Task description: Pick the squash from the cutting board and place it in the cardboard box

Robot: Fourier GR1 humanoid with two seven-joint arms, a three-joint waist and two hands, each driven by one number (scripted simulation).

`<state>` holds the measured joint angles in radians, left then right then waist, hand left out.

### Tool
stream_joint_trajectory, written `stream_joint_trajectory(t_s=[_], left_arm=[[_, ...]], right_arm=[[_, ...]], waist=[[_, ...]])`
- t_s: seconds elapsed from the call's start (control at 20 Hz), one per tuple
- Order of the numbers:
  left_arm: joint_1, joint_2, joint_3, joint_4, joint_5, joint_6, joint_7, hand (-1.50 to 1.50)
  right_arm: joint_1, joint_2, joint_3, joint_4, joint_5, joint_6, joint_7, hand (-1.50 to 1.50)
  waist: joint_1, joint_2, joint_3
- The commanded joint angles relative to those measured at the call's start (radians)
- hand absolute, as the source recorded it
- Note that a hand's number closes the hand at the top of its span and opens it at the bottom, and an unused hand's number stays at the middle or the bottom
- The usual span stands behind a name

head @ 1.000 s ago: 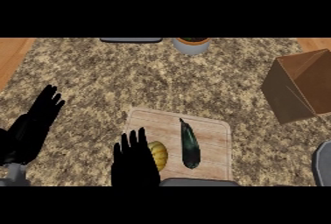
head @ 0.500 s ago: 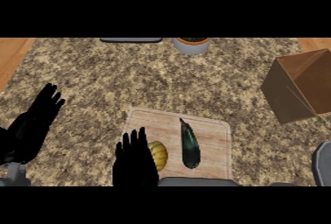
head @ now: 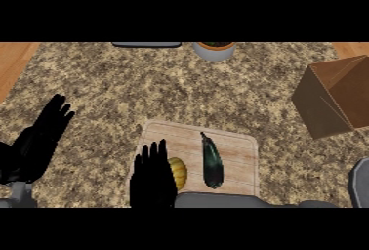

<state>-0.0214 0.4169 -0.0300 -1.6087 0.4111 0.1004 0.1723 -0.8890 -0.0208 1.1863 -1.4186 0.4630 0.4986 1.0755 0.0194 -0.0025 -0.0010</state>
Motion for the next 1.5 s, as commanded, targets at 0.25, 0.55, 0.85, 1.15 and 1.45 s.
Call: stream_joint_trajectory(t_s=[0.25, 0.55, 0.85, 1.15, 1.45], left_arm=[[-0.022, 0.015, 0.03, -0.019, 0.012, -0.025, 0.057, 0.0], [0.012, -0.047, 0.005, 0.024, -0.059, -0.007, -0.032, 0.0], [-0.003, -0.01, 0.05, -0.042, -0.039, -0.011, 0.052, 0.0], [-0.014, -0.068, 0.021, -0.032, -0.076, 0.004, 0.032, 0.0], [-0.028, -0.022, 0.104, -0.014, -0.029, -0.065, 0.065, 0.0]], right_arm=[[0.016, 0.02, 0.044, 0.052, 0.009, 0.004, 0.16, -1.5], [0.048, 0.02, 0.057, 0.098, 0.029, 0.014, 0.114, -1.5], [0.072, 0.02, 0.068, 0.122, 0.044, -0.005, 0.111, -1.5], [0.044, 0.02, 0.047, 0.177, 0.056, -0.015, 0.066, -1.5], [0.064, 0.02, 0.011, 0.21, 0.158, -0.009, -0.049, 1.5]], waist=[[-0.002, 0.0, 0.0], [-0.007, 0.001, 0.0], [-0.003, 0.0, 0.001], [0.0, 0.002, 0.001], [-0.01, 0.002, 0.001]])
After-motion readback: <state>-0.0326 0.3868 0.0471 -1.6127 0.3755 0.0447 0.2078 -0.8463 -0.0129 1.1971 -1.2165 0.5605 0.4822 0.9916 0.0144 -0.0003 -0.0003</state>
